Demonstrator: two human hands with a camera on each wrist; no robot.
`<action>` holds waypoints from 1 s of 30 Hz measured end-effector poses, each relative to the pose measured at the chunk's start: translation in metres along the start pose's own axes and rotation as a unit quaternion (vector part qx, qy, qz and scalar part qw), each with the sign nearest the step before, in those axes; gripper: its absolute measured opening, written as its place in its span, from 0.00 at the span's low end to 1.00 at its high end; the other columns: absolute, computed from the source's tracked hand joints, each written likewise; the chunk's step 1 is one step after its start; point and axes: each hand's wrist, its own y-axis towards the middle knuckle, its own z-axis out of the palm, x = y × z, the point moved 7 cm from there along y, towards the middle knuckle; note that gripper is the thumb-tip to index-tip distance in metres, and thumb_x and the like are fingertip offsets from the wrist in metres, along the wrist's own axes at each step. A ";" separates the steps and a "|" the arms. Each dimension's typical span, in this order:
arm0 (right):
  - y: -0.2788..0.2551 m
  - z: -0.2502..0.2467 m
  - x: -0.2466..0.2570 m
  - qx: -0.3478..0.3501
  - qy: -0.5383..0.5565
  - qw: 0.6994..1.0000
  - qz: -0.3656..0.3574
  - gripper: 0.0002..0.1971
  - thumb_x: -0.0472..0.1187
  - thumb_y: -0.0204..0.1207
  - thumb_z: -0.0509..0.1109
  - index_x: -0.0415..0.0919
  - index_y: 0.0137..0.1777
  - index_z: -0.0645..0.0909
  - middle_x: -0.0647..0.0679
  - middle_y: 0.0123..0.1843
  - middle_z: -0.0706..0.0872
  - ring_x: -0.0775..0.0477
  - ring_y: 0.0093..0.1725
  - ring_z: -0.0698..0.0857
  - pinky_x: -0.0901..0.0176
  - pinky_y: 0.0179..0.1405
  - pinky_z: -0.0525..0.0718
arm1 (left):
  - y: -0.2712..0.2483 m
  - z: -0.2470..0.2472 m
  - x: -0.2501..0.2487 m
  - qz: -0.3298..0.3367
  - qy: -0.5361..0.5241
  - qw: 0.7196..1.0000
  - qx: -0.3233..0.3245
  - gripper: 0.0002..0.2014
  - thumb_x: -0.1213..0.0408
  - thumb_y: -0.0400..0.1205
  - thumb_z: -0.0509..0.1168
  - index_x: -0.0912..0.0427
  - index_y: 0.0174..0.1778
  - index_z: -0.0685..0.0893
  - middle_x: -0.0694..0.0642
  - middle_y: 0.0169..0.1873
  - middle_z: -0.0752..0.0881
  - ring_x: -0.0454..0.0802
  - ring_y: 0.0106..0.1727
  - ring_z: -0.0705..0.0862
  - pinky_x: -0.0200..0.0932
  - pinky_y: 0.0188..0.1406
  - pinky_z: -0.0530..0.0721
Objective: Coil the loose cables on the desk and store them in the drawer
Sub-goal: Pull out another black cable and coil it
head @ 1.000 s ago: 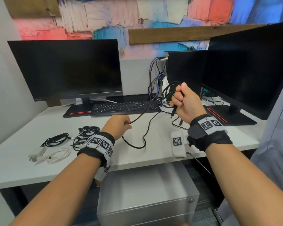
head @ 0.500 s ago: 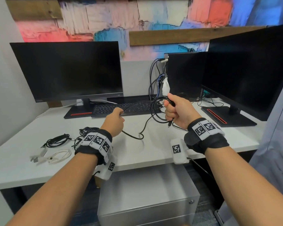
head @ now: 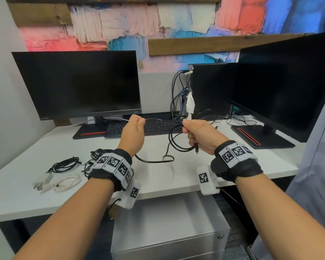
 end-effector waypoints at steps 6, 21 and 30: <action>0.001 -0.008 0.000 -0.014 0.073 0.997 0.030 0.20 0.47 0.87 0.52 0.43 0.32 0.71 0.57 0.17 0.63 0.54 0.20 0.58 0.59 0.29 0.62 | -0.005 0.011 0.008 0.001 -0.067 0.995 0.074 0.09 0.59 0.86 0.51 0.54 0.42 0.73 0.51 0.30 0.74 0.48 0.29 0.71 0.46 0.31 0.73; 0.003 -0.050 0.009 -0.171 0.283 0.943 -0.028 0.15 0.41 0.85 0.51 0.45 0.35 0.70 0.55 0.22 0.62 0.55 0.23 0.60 0.61 0.30 0.66 | -0.030 0.017 0.061 -0.120 0.085 0.979 0.141 0.05 0.63 0.81 0.65 0.59 0.45 0.77 0.55 0.34 0.82 0.49 0.27 0.78 0.37 0.26 0.75; 0.008 -0.048 -0.001 -0.202 0.233 0.951 -0.001 0.14 0.37 0.82 0.51 0.45 0.35 0.69 0.57 0.18 0.64 0.57 0.18 0.60 0.60 0.28 0.62 | 0.000 -0.015 0.031 -0.014 0.157 0.988 -0.002 0.07 0.62 0.84 0.58 0.59 0.43 0.78 0.59 0.35 0.86 0.59 0.40 0.82 0.51 0.42 0.82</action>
